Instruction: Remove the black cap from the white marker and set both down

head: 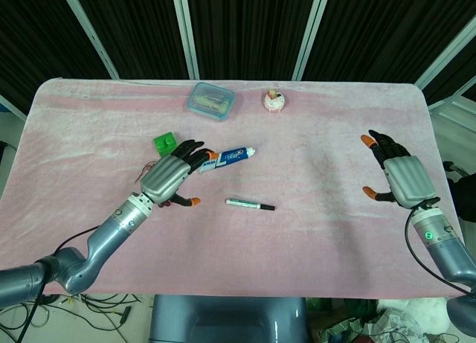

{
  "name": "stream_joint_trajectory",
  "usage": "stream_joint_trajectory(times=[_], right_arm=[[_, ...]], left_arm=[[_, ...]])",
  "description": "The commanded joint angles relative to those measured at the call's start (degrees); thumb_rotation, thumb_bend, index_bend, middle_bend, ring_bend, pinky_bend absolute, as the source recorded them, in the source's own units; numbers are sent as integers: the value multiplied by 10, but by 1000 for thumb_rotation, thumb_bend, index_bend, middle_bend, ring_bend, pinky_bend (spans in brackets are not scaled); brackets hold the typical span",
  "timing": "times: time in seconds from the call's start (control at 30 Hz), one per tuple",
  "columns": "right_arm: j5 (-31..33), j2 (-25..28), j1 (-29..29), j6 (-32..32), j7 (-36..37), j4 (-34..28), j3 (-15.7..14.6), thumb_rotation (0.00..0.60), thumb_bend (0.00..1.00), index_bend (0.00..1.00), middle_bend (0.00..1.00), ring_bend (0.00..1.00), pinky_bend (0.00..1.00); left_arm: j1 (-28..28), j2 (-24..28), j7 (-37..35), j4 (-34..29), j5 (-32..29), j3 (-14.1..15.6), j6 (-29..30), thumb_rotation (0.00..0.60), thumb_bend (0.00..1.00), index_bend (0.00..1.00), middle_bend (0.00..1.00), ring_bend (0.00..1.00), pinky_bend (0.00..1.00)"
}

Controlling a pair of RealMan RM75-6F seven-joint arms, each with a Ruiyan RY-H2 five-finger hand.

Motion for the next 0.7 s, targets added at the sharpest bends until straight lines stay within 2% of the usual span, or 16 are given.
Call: stream_joint_trajectory(times=[0.03,0.43,0.57,0.7], right_arm=[[0,-1,0,0,-4,1,-1,600,125,18,0,46,166],[14,-14,0,11,-41,-20,-1,600,125,19,0,45,167],[24,-7,-4,12,-49,-30,-3,600,125,18,0,45,167],[37,5,-8,12,-46,-44,0,600,125,19,0,45,167]], left_arm=[[-1,-3,-6,1,0,0,1,600,149,146,141,0,0],[-9,-16,32,13,-20,5,-3,600,153,155,142,0,0],[-14,-18,53,8,-33,7,-12,600,198,164,142,0,0],[-30,-22,106,-10,-89,-2,-31,600,205,185,142,0,0]])
